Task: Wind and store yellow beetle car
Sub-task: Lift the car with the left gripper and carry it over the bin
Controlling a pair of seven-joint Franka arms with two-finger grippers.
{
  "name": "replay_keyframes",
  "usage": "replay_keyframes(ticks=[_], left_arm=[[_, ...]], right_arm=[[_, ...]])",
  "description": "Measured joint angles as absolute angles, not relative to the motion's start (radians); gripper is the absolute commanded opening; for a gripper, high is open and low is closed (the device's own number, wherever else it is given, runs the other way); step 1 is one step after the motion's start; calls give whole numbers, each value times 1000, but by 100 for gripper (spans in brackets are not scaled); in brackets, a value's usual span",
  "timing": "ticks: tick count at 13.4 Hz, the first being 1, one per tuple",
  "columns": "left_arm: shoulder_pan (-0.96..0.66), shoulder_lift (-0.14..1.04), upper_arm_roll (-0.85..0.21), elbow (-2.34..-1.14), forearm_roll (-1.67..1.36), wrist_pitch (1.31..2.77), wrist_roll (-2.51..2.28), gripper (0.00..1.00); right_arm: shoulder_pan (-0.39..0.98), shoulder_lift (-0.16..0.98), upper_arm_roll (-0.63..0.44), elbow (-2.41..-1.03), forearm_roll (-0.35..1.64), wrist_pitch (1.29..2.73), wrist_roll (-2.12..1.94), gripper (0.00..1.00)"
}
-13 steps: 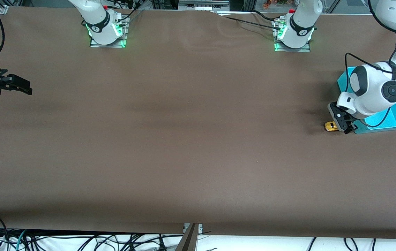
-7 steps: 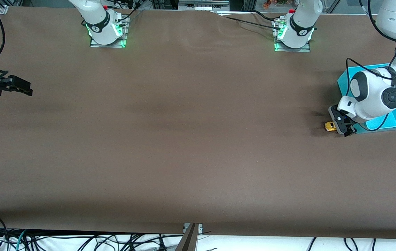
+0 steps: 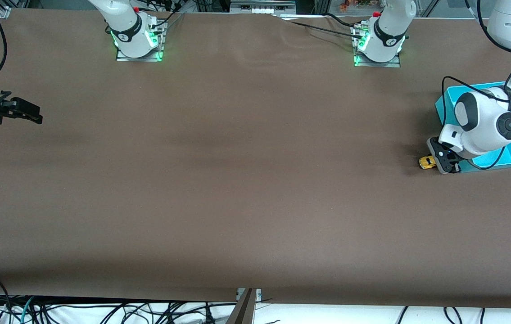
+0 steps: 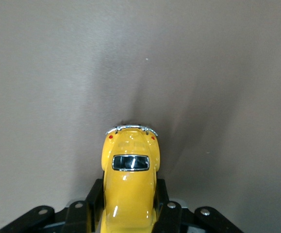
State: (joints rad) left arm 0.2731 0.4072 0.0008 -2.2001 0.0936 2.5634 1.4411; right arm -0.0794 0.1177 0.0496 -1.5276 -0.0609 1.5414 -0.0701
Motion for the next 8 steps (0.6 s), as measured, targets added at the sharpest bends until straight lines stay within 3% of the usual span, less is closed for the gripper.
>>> replay_keyframes(ticks=[3, 8], left_arm=[[275, 355, 0, -2194, 82, 2500, 1438, 0], [292, 226, -1, -2193, -22, 2216, 1413, 0]], right_arm=[[-79, 118, 50, -1528, -61, 1542, -70, 100], [-79, 118, 50, -1527, -60, 1543, -70, 100]])
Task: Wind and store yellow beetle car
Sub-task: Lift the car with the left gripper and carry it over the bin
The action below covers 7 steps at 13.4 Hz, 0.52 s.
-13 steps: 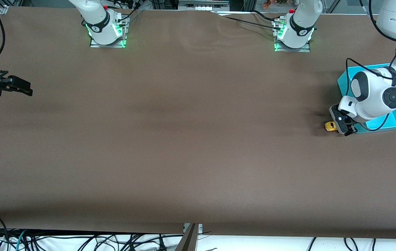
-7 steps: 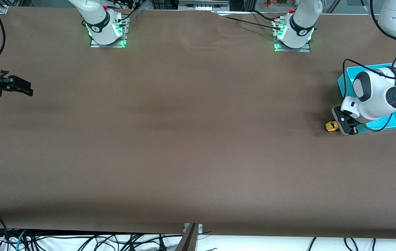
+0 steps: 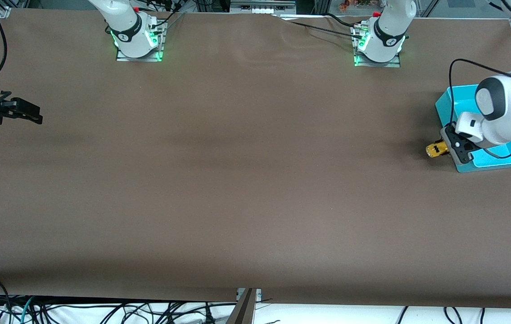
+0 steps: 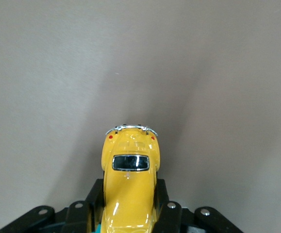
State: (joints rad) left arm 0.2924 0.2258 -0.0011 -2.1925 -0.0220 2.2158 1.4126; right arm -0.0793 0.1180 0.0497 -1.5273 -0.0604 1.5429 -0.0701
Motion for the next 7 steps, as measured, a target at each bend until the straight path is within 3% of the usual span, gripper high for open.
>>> replay_keyframes(ticks=[3, 7], left_arm=[[334, 164, -1, -2193, -30, 2052, 1363, 0], [406, 109, 0, -2193, -21, 1956, 1384, 0]], right_arm=[[-79, 118, 50, -1527, -60, 1543, -70, 100], [-79, 118, 50, -1527, -60, 1543, -70, 100]])
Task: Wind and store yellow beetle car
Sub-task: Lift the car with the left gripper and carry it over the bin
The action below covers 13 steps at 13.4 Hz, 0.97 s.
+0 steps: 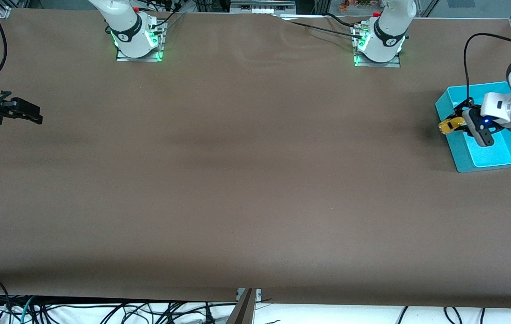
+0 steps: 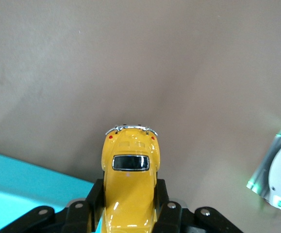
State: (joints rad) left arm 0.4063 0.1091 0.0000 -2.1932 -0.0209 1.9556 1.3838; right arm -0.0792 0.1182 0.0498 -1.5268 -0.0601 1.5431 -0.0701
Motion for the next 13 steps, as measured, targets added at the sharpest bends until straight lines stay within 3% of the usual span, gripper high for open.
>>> replay_keyframes(ticks=[5, 13], left_arm=[[503, 91, 1, -2210, 110, 1960, 1479, 0], [594, 146, 0, -2412, 252, 2321, 1525, 0]], right_arm=[[-79, 118, 50, -1527, -60, 1543, -70, 100], [-79, 118, 50, -1527, -60, 1543, -70, 100]])
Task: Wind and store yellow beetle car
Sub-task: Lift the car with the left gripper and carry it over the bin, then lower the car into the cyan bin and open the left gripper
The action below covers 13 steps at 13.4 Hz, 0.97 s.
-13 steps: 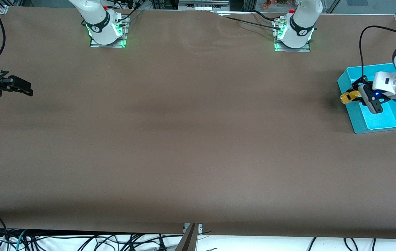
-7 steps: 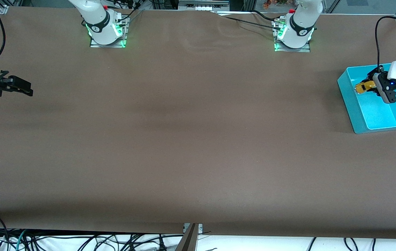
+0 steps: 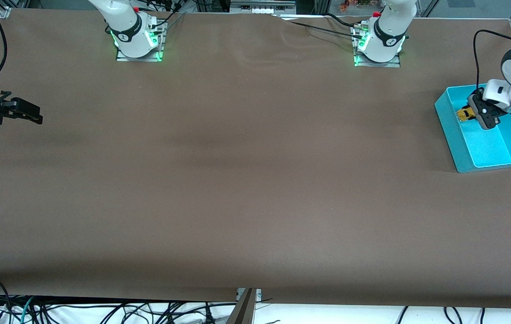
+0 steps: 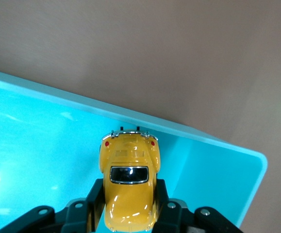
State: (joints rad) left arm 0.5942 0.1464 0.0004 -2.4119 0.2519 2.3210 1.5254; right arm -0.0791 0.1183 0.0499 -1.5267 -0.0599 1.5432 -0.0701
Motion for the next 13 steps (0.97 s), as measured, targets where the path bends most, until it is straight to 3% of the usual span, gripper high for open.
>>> replay_keyframes(ticks=[10, 11, 12, 13], left_arm=[[625, 195, 0, -2418, 433, 2357, 1601, 0], [626, 205, 0, -2420, 440, 2358, 1602, 10], [627, 215, 0, -2424, 444, 2358, 1603, 43], [629, 223, 0, -2431, 446, 2363, 1603, 91]], right_arm=[[-79, 118, 50, -1527, -60, 1543, -70, 100], [-79, 118, 50, -1527, -60, 1543, -70, 100], [-79, 118, 50, -1527, -60, 1543, -70, 100], [-79, 118, 50, -1527, -60, 1543, -70, 100]])
